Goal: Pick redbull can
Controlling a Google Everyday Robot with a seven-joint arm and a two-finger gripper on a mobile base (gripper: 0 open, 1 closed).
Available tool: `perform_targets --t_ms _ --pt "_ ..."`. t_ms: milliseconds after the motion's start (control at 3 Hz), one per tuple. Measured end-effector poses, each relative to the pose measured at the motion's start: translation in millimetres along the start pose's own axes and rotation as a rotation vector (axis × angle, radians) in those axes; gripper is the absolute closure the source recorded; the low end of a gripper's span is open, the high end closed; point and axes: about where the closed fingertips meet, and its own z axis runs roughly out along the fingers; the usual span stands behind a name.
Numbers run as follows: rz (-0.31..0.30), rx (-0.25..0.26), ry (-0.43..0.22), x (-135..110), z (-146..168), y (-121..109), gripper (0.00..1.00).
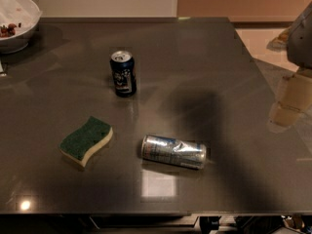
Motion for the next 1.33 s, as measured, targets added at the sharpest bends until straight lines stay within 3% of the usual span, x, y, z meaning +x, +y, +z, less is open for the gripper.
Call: perform_targets --t_ms 667,1333 --pt "-0.01 -0.003 -0.001 -3 0 1 0.0" --pt "-0.121 -0.131 -0.065 -54 27 37 0.0"
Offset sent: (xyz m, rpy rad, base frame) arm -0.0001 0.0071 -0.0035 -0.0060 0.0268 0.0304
